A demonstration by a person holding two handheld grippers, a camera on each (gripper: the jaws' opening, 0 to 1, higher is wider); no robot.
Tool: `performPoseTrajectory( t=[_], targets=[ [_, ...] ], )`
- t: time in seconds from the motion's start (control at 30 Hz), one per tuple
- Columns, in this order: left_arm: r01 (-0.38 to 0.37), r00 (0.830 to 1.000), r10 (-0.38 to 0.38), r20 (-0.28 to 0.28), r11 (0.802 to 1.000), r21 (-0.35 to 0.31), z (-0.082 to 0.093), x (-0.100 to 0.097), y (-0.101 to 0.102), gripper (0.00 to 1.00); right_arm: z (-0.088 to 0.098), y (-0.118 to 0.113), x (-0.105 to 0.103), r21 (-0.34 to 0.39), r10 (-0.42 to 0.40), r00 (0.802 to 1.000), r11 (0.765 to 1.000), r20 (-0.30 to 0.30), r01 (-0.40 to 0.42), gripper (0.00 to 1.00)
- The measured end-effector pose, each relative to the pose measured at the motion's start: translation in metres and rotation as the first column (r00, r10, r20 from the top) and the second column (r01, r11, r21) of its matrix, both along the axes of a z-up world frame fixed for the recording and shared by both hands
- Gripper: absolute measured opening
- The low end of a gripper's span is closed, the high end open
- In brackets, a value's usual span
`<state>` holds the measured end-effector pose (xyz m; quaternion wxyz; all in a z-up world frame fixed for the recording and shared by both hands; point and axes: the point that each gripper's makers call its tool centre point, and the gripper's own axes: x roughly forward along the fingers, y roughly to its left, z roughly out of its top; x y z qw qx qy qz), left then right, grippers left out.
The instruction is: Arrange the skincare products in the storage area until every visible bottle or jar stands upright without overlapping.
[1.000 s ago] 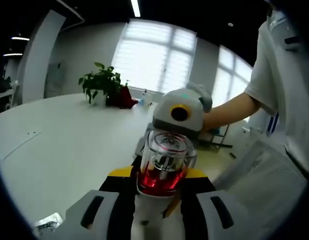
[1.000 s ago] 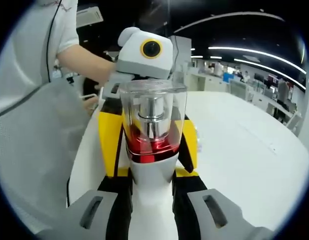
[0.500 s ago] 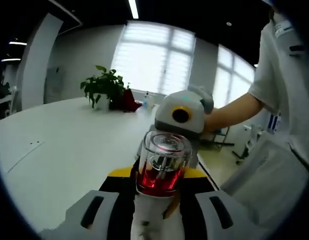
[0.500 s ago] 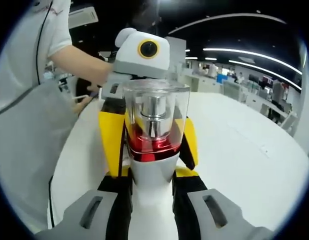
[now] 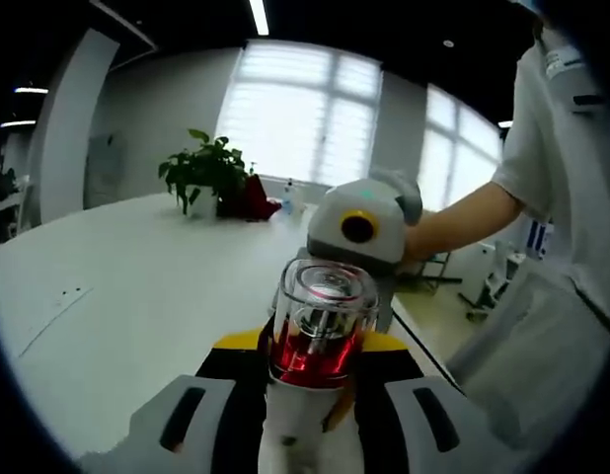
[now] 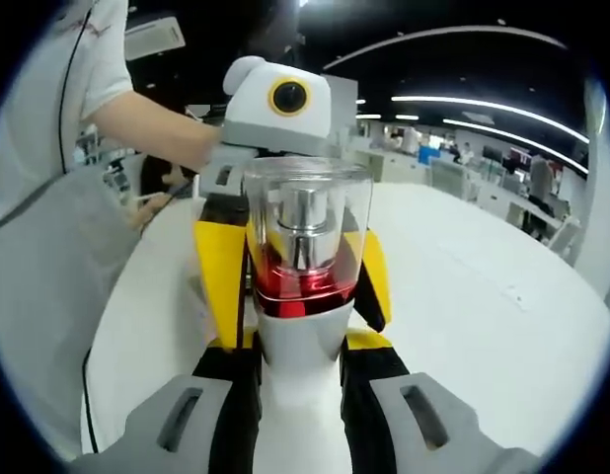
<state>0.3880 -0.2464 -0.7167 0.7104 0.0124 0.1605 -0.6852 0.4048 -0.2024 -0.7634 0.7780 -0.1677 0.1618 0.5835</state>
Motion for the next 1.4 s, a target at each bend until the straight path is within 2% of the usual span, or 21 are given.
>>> performPoseTrajectory(
  t=[0.27,0.5,0.67,0.8,0.97,1.13,1.27,1.4],
  targets=[
    [-0.007,1.000,0.007,-0.017,1.000,-0.008,0.001,-0.001,0.000,0.28,0.000,-0.001,0.002,0.002,-0.006,1.000,1.000,-0.005,0.006,0.29],
    [-0.014,1.000,0.014,-0.027,1.000,-0.006,0.001,0.007,-0.001,0.28,-0.001,-0.001,0.003,-0.005,-0.012,1.000,1.000,-0.005,0.012,0.30],
    [-0.029,0.997,0.028,-0.065,1.000,-0.010,0.001,0.006,-0.001,0.29,-0.002,-0.002,0.003,0.001,-0.032,0.999,0.999,-0.029,0.032,0.30],
    [-0.044,0.995,0.043,-0.094,0.999,-0.006,0.001,0.009,-0.001,0.29,-0.010,-0.006,0.003,-0.053,-0.057,0.998,0.997,-0.029,0.055,0.36],
    [-0.069,0.993,0.068,-0.092,0.997,-0.015,0.005,0.014,0.004,0.38,-0.009,-0.009,-0.002,-0.033,-0.089,0.995,0.996,-0.052,0.087,0.39],
    [-0.080,0.992,0.080,-0.098,0.997,0.011,-0.002,0.012,0.002,0.43,-0.006,-0.011,-0.004,-0.026,-0.120,0.991,0.993,-0.058,0.119,0.45],
    [-0.104,0.989,0.107,-0.104,0.994,0.027,-0.004,0.014,0.004,0.53,-0.005,-0.012,-0.010,-0.043,-0.144,0.988,0.989,-0.051,0.142,0.49],
    [-0.159,0.980,0.162,-0.119,0.987,0.034,-0.004,0.021,0.011,0.62,0.003,-0.012,-0.012,-0.026,-0.174,0.984,0.985,-0.049,0.173,0.52]
  ],
)
